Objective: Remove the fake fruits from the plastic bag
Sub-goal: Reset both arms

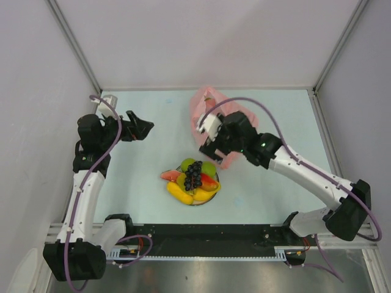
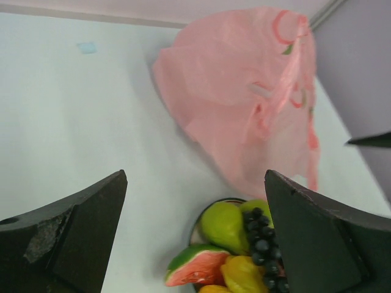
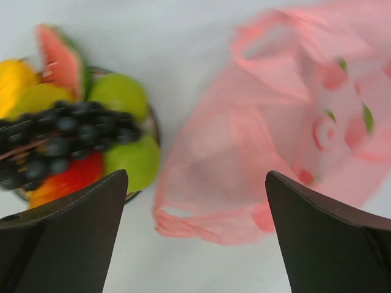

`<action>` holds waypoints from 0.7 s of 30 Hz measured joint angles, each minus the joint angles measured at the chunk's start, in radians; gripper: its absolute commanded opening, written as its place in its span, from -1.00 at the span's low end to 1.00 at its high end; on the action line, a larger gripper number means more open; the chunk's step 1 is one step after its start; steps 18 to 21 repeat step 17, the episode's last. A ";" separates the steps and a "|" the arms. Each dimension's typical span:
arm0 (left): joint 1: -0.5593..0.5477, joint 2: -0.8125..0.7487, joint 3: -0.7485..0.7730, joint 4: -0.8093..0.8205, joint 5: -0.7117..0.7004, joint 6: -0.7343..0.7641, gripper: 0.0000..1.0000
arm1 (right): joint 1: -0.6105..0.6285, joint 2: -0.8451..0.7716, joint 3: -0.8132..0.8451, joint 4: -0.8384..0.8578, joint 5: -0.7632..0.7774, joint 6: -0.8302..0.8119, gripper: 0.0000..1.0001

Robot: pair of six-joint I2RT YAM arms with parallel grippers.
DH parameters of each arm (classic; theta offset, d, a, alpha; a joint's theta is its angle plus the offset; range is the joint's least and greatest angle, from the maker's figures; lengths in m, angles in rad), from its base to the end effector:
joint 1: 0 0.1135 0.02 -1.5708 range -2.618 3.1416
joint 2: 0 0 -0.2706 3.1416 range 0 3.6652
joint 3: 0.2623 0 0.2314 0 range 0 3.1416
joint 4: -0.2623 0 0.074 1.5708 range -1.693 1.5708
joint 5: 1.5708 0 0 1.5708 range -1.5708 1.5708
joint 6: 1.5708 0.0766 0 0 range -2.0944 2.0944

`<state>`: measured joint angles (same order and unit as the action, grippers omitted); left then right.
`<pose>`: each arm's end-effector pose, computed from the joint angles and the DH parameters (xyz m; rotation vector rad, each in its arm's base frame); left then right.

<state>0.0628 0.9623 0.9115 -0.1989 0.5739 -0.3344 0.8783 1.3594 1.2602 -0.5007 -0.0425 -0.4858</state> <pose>0.2278 -0.0273 0.3499 0.0492 1.8364 -0.7119 0.1991 0.2451 0.3307 -1.3949 1.6789 0.2700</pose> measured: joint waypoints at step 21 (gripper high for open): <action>0.003 -0.039 0.000 -0.132 -0.348 0.291 0.99 | -0.805 -0.179 -0.020 -0.146 0.174 0.531 0.99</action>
